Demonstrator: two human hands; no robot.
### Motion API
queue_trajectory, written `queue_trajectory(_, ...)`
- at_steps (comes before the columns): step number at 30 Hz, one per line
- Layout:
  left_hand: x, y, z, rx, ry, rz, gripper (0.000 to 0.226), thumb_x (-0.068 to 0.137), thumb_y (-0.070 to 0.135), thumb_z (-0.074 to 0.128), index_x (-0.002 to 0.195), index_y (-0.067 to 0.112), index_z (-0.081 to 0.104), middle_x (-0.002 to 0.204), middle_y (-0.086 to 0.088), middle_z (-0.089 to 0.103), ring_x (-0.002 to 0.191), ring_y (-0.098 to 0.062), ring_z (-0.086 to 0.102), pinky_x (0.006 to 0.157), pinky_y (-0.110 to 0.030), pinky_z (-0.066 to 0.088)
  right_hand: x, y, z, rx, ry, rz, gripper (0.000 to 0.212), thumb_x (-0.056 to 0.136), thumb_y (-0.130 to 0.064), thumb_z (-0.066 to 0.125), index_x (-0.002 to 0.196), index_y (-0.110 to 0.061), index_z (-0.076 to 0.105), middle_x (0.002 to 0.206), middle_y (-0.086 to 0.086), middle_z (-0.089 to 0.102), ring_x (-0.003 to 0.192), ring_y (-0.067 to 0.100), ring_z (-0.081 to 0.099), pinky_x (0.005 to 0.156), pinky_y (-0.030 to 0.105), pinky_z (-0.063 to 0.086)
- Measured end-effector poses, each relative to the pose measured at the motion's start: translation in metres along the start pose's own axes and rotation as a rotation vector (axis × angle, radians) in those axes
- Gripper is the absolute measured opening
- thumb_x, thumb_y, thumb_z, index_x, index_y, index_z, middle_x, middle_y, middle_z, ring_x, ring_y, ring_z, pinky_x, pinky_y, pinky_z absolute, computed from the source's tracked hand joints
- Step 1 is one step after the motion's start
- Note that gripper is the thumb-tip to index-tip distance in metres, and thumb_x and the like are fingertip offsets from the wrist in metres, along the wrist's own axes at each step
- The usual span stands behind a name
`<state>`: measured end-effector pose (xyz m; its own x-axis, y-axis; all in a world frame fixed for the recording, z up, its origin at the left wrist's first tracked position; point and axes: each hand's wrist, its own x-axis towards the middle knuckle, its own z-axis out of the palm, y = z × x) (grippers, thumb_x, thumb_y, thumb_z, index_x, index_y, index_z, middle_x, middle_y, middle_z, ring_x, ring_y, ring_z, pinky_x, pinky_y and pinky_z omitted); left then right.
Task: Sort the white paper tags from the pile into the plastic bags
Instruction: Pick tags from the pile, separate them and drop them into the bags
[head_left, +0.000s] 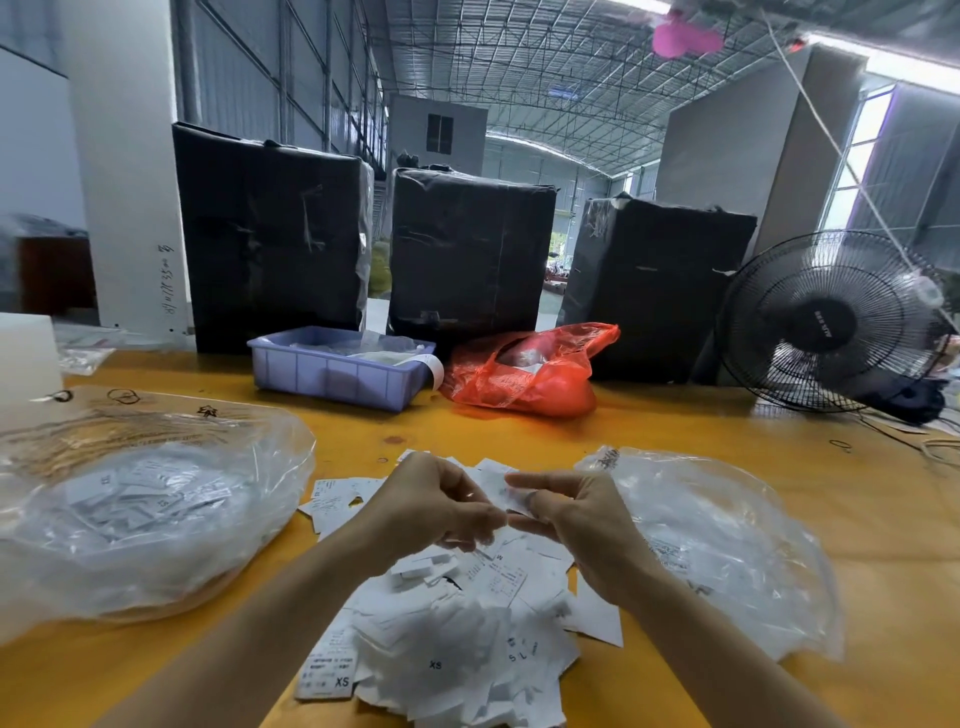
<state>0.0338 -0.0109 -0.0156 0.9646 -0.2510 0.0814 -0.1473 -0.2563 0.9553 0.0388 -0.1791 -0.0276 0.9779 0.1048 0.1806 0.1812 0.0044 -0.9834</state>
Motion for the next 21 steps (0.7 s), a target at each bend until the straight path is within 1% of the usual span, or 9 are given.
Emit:
queue_trajectory(3,0.000,-0.001,0.001,-0.031,0.014,0.009,0.010,0.079,0.009,0.074,0.074,0.002,0.068,0.064,-0.010,0.071,0.051,-0.010,0.063,0.049,-0.016,0.048,0.000,-0.001,0.003,0.018,-0.008,0.019,0.011,0.088,0.001,0.059,0.084,0.002,0.070,0.096,0.018,0.068,0.072,0.016,0.070,0.065,0.022,0.057)
queue_trajectory(5,0.002,-0.001,0.000,-0.074,0.026,-0.010,0.007,0.081,0.005,0.071,0.079,-0.001,0.068,0.067,-0.011,0.072,0.052,-0.012,0.065,0.051,-0.016,0.049,0.000,0.000,0.003,0.023,-0.023,0.027,0.021,0.085,-0.017,0.064,0.084,0.004,0.071,0.083,0.015,0.068,0.070,0.015,0.066,0.066,0.025,0.057)
queue_trajectory(7,0.002,-0.001,-0.002,-0.055,-0.010,-0.026,0.005,0.082,0.003,0.070,0.081,-0.002,0.068,0.068,-0.011,0.072,0.053,-0.012,0.066,0.051,-0.016,0.049,-0.001,-0.001,0.001,-0.068,-0.064,0.002,0.034,0.074,-0.037,0.068,0.079,-0.004,0.074,0.074,0.009,0.069,0.067,0.013,0.064,0.067,0.025,0.056)
queue_trajectory(9,0.001,-0.001,-0.004,0.003,-0.087,-0.040,0.006,0.080,0.002,0.072,0.082,-0.002,0.068,0.069,-0.011,0.072,0.054,-0.012,0.064,0.051,-0.017,0.048,-0.004,-0.003,0.000,-0.175,-0.133,-0.013,0.039,0.060,-0.044,0.073,0.077,-0.009,0.075,0.072,0.007,0.070,0.066,0.012,0.063,0.066,0.025,0.052)
queue_trajectory(12,0.000,0.000,-0.005,0.076,-0.109,-0.090,0.016,0.073,0.000,0.077,0.085,0.003,0.067,0.068,-0.009,0.071,0.055,-0.012,0.063,0.051,-0.018,0.047,-0.003,0.000,0.001,-0.203,-0.114,0.007,0.047,0.054,-0.043,0.080,0.075,-0.002,0.073,0.070,0.009,0.068,0.065,0.014,0.059,0.061,0.024,0.044)
queue_trajectory(15,0.003,-0.001,-0.009,0.056,0.021,-0.138,0.019,0.072,0.000,0.078,0.085,0.008,0.067,0.069,-0.005,0.067,0.057,-0.009,0.060,0.052,-0.015,0.048,0.000,0.002,0.000,-0.148,0.005,0.037,0.020,0.074,-0.024,0.076,0.066,-0.008,0.069,0.066,0.007,0.063,0.063,0.015,0.055,0.058,0.024,0.043)
queue_trajectory(17,0.006,-0.003,-0.010,-0.086,0.118,-0.139,0.010,0.076,0.002,0.075,0.081,0.008,0.070,0.065,-0.003,0.063,0.055,-0.009,0.054,0.052,-0.014,0.047,0.002,0.004,-0.002,-0.161,0.019,0.060,0.020,0.079,-0.021,0.073,0.064,-0.010,0.068,0.066,0.007,0.062,0.066,0.017,0.055,0.063,0.028,0.044)
queue_trajectory(19,0.008,-0.004,-0.008,-0.272,0.208,-0.142,0.004,0.078,0.008,0.074,0.080,0.009,0.071,0.062,0.001,0.065,0.057,-0.009,0.052,0.051,-0.015,0.047,0.001,0.006,-0.003,-0.183,-0.041,0.091,0.019,0.080,-0.021,0.072,0.067,-0.007,0.068,0.069,0.008,0.062,0.071,0.019,0.056,0.069,0.033,0.044)
queue_trajectory(21,0.009,-0.005,-0.002,-0.409,0.257,-0.141,0.009,0.078,0.015,0.073,0.083,0.008,0.070,0.067,0.001,0.070,0.061,-0.011,0.057,0.051,-0.015,0.049,-0.001,0.008,0.000,-0.200,-0.115,0.104,0.018,0.080,-0.019,0.073,0.068,-0.006,0.069,0.068,0.007,0.062,0.071,0.020,0.057,0.070,0.034,0.044)
